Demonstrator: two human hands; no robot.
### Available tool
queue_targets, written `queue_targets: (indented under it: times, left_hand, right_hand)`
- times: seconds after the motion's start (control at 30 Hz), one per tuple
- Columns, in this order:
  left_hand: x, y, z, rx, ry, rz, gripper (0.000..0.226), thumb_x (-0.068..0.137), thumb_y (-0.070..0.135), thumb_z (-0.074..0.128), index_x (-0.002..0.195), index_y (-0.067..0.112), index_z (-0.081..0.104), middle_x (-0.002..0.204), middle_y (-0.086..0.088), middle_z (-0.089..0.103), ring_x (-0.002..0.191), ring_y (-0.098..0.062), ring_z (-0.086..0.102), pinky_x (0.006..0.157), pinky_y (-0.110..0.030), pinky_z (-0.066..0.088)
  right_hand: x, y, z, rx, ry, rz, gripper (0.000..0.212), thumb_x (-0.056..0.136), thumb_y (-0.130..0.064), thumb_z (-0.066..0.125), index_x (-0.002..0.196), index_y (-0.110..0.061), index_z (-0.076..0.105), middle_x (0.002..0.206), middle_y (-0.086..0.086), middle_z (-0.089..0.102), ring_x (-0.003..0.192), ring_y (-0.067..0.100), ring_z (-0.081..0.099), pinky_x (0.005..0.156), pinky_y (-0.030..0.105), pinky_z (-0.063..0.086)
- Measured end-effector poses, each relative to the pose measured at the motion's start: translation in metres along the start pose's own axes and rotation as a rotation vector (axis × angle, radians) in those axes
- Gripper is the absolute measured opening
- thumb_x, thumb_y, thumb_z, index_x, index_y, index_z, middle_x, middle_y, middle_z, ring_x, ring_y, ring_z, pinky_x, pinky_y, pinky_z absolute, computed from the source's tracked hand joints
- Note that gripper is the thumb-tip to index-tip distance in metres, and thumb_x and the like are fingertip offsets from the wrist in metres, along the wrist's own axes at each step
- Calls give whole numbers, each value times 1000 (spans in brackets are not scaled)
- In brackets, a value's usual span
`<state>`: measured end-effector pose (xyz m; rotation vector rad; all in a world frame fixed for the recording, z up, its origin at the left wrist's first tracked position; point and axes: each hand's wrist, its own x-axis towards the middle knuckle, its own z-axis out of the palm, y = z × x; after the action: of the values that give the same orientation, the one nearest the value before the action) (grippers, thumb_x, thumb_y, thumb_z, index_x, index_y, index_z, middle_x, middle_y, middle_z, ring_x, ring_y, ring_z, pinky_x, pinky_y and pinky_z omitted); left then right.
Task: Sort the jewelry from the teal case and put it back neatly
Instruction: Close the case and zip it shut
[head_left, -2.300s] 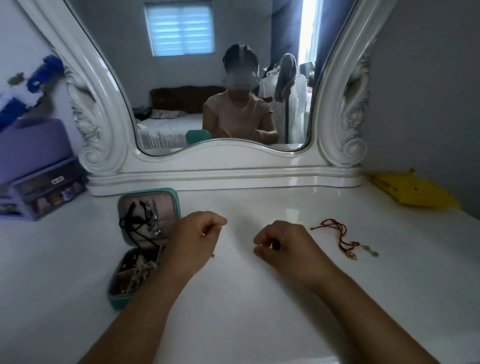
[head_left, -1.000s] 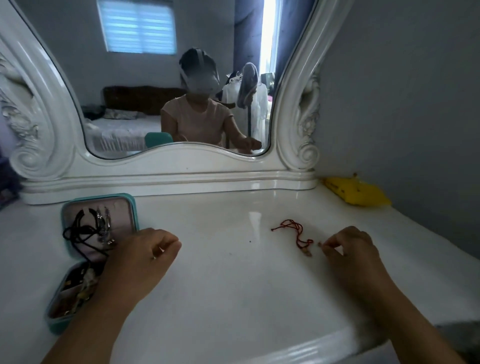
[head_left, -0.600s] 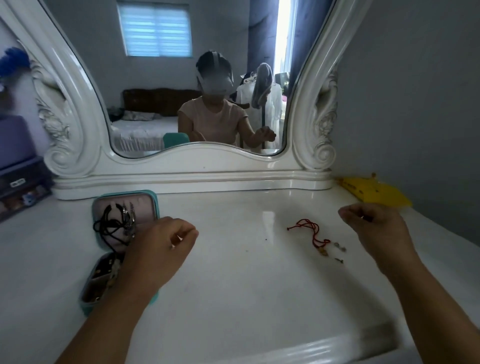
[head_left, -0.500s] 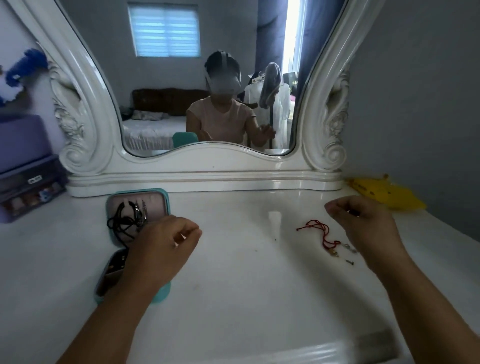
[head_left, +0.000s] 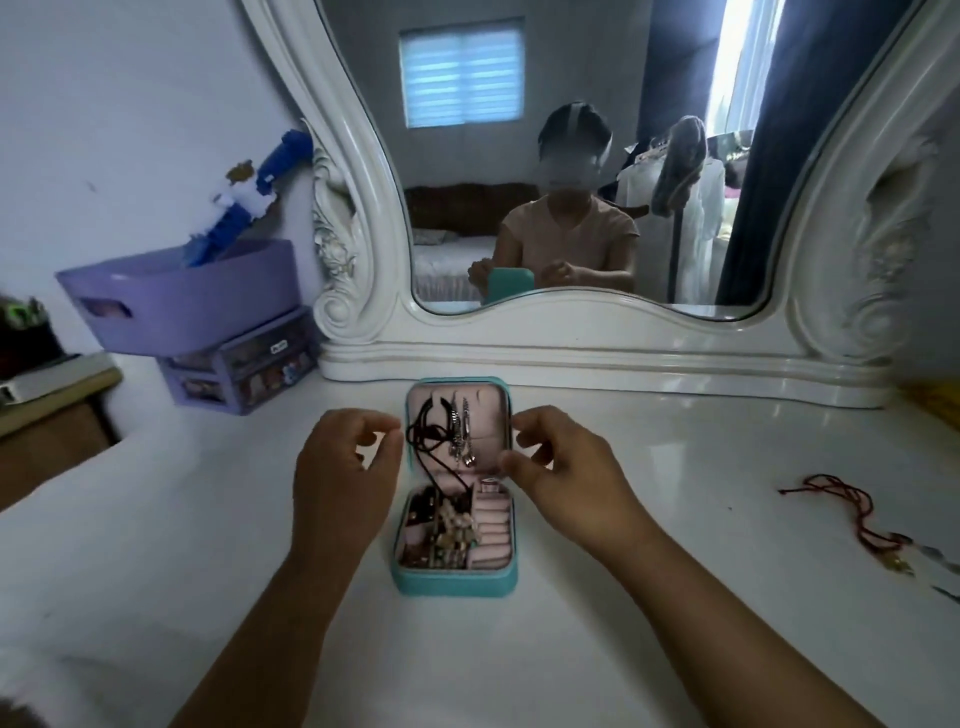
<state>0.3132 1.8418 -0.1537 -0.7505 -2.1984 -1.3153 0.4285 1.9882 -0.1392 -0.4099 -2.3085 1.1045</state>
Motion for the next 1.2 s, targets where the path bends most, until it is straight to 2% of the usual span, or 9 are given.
queue_targets:
  times: [0.13, 0.23, 0.33, 0.5, 0.67, 0.77, 0.93, 1.07, 1.2]
  left_hand:
    - [13, -15, 8, -462, -253, -390, 30, 93, 22, 51, 122, 24, 50, 124, 0, 55, 112, -15, 52, 97, -31, 39]
    - [16, -15, 13, -758, -392, -545, 37, 97, 34, 37, 133, 25, 38, 126, -3, 52, 117, -18, 50, 108, -35, 33]
    - [15, -18, 9, -824, -435, -507, 47, 93, 47, 30, 131, 23, 43, 121, -3, 58, 113, -18, 55, 103, -35, 38]
    - [5, -21, 1, -784, -474, -420, 51, 83, 54, 33, 108, 21, 63, 95, -7, 67, 97, -18, 64, 86, -27, 46]
    - [-6, -23, 2, -656, -473, -296, 18, 88, 13, 58, 98, 25, 67, 96, -5, 69, 94, -16, 63, 82, -19, 51]
    - [-10, -28, 4, -548, -565, -192, 22, 78, 21, 68, 97, 33, 67, 113, 7, 62, 101, -13, 61, 85, -23, 50]
    - [-13, -38, 1, -581, -788, -221, 33, 72, 42, 66, 105, 39, 64, 125, 12, 55, 108, -4, 58, 86, -19, 48]
    - [-13, -46, -7, -490, -1029, -136, 81, 54, 38, 82, 125, 44, 44, 132, 11, 45, 117, -8, 52, 90, -29, 50]
    - [-16, -40, -7, -338, -950, -17, 90, 50, 31, 87, 124, 51, 40, 131, 23, 42, 119, -1, 47, 96, -31, 48]
  right_hand:
    - [15, 1, 8, 247, -82, 193, 58, 88, -33, 56, 140, -25, 31, 135, 3, 46, 102, 9, 49, 87, 24, 38]
    - [18, 5, 12, 420, -103, 223, 67, 86, -51, 48, 144, -28, 24, 147, 0, 38, 125, 11, 41, 107, 32, 32]
    - [13, 7, 11, 431, -96, 176, 73, 72, -70, 35, 133, -31, 40, 135, -5, 52, 123, 11, 48, 109, 39, 35]
    - [-1, 10, 7, 348, -137, 134, 63, 76, -67, 24, 119, -31, 53, 110, -9, 63, 105, 3, 56, 94, 25, 42]
    - [-4, 11, 11, 284, -168, 108, 27, 89, -42, 49, 93, -22, 68, 102, -3, 66, 99, 10, 60, 88, 26, 45]
    - [-6, 17, 16, 242, -217, 96, 8, 84, -25, 64, 92, -25, 66, 106, -2, 62, 101, 14, 59, 89, 31, 49]
    - [-13, 23, 21, 195, -269, 44, 27, 84, -25, 64, 110, -29, 58, 117, -10, 53, 109, 11, 54, 97, 33, 46]
    - [-13, 23, 22, 208, -283, 68, 41, 86, -25, 61, 125, -27, 47, 122, -9, 49, 110, 3, 52, 93, 21, 46]
    - [-12, 21, 14, 271, -331, 149, 52, 82, -30, 66, 127, -30, 40, 120, -13, 53, 107, -7, 49, 76, 4, 45]
